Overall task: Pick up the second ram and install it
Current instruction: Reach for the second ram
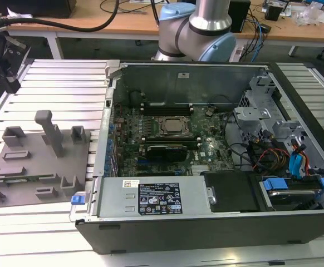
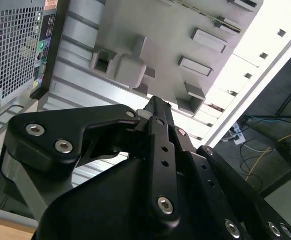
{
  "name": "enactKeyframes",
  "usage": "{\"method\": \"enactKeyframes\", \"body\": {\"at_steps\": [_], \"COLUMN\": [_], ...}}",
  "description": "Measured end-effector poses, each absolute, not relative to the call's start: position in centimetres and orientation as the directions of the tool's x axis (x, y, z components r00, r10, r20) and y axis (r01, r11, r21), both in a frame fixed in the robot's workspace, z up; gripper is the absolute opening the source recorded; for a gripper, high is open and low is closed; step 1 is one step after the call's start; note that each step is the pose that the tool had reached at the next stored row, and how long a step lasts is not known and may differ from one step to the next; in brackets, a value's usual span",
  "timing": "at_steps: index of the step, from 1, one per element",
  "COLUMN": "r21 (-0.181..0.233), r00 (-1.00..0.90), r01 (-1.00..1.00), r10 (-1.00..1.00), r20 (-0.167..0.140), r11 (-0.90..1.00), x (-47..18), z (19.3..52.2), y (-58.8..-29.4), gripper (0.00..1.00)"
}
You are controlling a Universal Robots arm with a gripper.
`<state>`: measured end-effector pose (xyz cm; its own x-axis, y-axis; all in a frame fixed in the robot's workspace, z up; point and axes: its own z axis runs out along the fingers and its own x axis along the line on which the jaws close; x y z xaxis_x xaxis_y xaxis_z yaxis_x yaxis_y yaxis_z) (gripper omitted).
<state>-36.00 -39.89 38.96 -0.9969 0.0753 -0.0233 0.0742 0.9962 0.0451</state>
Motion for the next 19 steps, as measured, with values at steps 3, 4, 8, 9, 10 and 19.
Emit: {"method": "enactKeyframes", "body": {"at_steps": [3, 4, 8, 9, 10, 19], "r21": [0.045, 0.045, 0.045, 0.045, 0.045, 0.045], "r00": [-0.997, -0.997, -0.997, -0.997, -0.997, -0.997], "r01": [0.074, 0.074, 0.074, 0.074, 0.074, 0.074], "r10": [0.075, 0.075, 0.075, 0.075, 0.075, 0.075], "r20": [-0.023, -0.023, -0.023, -0.023, -0.023, -0.023], "r11": [0.996, 0.996, 0.996, 0.996, 0.996, 0.996], "x": [-36.5, -36.6, -37.0, -37.2, -37.2, -37.4], "z": [38.9, 38.9, 38.9, 38.9, 38.9, 38.7], "y": [-39.9, -39.9, -40.6, -41.0, -41.3, -42.9], "gripper": [0.11, 0.11, 0.11, 0.11, 0.11, 0.11]}}
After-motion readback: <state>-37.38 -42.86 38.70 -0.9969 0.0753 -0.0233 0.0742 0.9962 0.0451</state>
